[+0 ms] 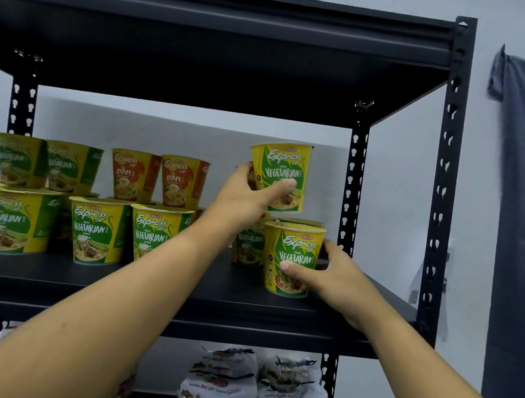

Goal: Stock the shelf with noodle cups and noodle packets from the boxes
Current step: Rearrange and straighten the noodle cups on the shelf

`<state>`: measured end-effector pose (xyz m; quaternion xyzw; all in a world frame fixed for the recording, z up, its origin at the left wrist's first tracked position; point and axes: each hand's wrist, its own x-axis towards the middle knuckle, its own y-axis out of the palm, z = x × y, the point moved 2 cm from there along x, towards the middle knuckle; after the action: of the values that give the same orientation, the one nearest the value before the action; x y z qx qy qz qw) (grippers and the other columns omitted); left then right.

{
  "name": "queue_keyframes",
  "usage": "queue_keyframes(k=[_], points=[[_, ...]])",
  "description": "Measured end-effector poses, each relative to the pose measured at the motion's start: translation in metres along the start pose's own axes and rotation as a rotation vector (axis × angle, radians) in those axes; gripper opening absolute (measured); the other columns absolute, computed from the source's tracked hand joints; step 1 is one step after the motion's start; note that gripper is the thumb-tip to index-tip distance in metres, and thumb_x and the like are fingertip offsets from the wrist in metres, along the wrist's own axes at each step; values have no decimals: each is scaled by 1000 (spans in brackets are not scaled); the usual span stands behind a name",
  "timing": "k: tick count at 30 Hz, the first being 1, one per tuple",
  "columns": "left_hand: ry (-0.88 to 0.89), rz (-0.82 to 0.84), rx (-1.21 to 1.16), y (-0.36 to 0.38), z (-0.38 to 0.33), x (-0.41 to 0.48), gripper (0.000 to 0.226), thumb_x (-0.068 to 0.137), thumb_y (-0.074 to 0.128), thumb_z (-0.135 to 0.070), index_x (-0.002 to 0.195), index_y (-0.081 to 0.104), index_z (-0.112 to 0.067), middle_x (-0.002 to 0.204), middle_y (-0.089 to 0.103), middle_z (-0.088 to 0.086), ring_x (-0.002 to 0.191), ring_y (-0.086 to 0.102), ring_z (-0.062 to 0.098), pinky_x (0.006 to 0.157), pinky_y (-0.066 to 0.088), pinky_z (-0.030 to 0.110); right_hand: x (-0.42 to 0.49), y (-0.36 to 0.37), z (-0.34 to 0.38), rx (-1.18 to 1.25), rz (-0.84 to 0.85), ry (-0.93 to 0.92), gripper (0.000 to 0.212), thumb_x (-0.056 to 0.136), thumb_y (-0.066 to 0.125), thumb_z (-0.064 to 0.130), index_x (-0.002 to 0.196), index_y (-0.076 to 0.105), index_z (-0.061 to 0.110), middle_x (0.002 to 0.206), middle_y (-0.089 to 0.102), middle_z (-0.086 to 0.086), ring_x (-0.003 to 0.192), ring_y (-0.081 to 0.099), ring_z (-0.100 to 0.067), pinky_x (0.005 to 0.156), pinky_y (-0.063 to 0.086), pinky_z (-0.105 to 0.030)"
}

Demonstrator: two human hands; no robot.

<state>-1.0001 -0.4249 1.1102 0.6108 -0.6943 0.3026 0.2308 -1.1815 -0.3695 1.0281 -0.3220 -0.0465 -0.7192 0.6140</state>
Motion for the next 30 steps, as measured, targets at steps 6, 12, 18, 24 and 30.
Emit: queue_keyframes(k=[6, 12, 18, 24, 30], points=[[-36, -106, 28, -33, 9, -15, 47, 80, 83, -50, 116, 55, -40, 115, 70, -13, 107, 69, 11, 98, 56, 46, 1, -3, -2, 80, 18, 31, 54, 72, 91, 31, 117, 61, 33, 103, 77, 15, 95, 73, -4, 94, 57, -35], [-174, -78, 81, -52, 34, -38, 60, 79, 86, -43, 129, 55, -28, 111, 71, -11, 101, 69, 8, 95, 56, 39, 4, -4, -6, 102, -52, 40, 54, 69, 93, 29, 113, 62, 32, 102, 77, 11, 94, 74, -8, 90, 57, -36], [-310, 52, 147, -51, 60, -50, 71, 72, 93, -37, 129, 53, -23, 112, 71, -7, 96, 70, 9, 79, 55, 27, 8, -5, -11, 109, -124, 65, 57, 68, 93, 26, 114, 60, 30, 104, 76, 7, 95, 73, -11, 87, 57, -36], [-357, 171, 223, -53, 64, -50, 101, 60, 95, -52, 142, 45, -24, 125, 67, -5, 113, 65, 16, 104, 52, 42, 7, -5, -11, 84, -132, 66, 52, 71, 92, 26, 110, 59, 32, 106, 74, 7, 97, 71, -13, 90, 57, -38], [-241, 69, 267, -68, 41, -43, 127, 60, 83, -75, 161, 16, -37, 161, 38, 9, 140, 47, 30, 111, 46, 51, 6, -5, -10, 79, -146, 63, 52, 72, 92, 26, 110, 57, 32, 106, 73, 7, 97, 70, -11, 84, 56, -33]])
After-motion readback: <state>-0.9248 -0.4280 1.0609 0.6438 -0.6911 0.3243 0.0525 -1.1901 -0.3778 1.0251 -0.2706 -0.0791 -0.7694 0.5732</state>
